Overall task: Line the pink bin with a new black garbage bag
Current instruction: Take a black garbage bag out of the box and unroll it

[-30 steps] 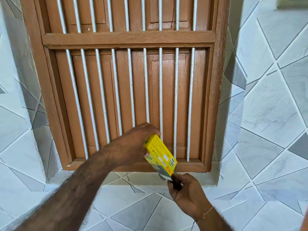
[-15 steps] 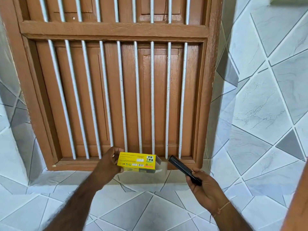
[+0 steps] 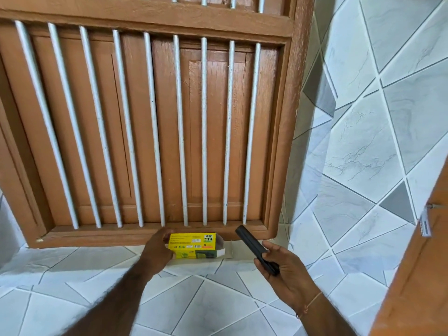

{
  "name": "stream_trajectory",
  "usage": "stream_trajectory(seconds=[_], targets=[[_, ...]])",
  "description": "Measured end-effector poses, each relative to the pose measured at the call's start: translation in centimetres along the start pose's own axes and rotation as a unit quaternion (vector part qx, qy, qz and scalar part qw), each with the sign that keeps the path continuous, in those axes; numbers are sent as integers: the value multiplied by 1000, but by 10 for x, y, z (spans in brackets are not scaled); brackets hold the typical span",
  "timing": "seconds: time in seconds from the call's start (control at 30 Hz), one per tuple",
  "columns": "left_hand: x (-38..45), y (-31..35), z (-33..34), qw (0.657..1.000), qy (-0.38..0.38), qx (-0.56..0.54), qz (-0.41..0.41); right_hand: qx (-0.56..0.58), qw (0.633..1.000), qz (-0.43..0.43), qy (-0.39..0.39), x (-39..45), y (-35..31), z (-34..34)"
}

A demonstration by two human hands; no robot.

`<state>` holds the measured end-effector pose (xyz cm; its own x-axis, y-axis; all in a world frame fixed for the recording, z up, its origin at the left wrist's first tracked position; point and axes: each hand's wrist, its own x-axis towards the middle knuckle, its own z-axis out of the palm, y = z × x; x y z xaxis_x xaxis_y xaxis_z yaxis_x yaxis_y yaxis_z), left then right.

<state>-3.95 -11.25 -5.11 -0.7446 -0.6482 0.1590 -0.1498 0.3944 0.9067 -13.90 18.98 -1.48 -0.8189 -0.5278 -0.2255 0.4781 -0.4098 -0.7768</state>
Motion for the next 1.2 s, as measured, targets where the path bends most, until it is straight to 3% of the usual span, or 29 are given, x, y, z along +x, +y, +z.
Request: stream_trajectory(seconds=[0.17, 0.27, 0.33, 0.4, 0.47, 0.57, 0.8, 0.97, 1.2], targets=[[4, 0, -2, 985, 0, 166, 39, -19, 1000, -7, -13, 1, 5, 11], [-20, 30, 9, 962, 73, 248, 84, -26, 999, -24, -17, 3, 10, 18], [-49, 57, 26, 979, 79, 161, 96, -49, 998, -45, -21, 2, 16, 25], [-80, 84, 45, 999, -15, -30, 26, -85, 993, -76, -20, -1, 24, 36], [-101, 98, 60, 983, -79, -165, -27, -119, 986, -111, -24, -7, 35, 46], [-117, 104, 59, 965, -71, -247, -47, -153, 977, -145, -38, -16, 44, 58], [-125, 108, 30, 963, -51, -259, -53, -283, 940, -158, -111, -38, 48, 71], [-132, 112, 17, 953, -82, -290, -19, -255, 949, -100, -156, -44, 48, 73], [-137, 121, 11, 952, -64, -298, -6, -270, 950, -101, -123, -50, 45, 73]])
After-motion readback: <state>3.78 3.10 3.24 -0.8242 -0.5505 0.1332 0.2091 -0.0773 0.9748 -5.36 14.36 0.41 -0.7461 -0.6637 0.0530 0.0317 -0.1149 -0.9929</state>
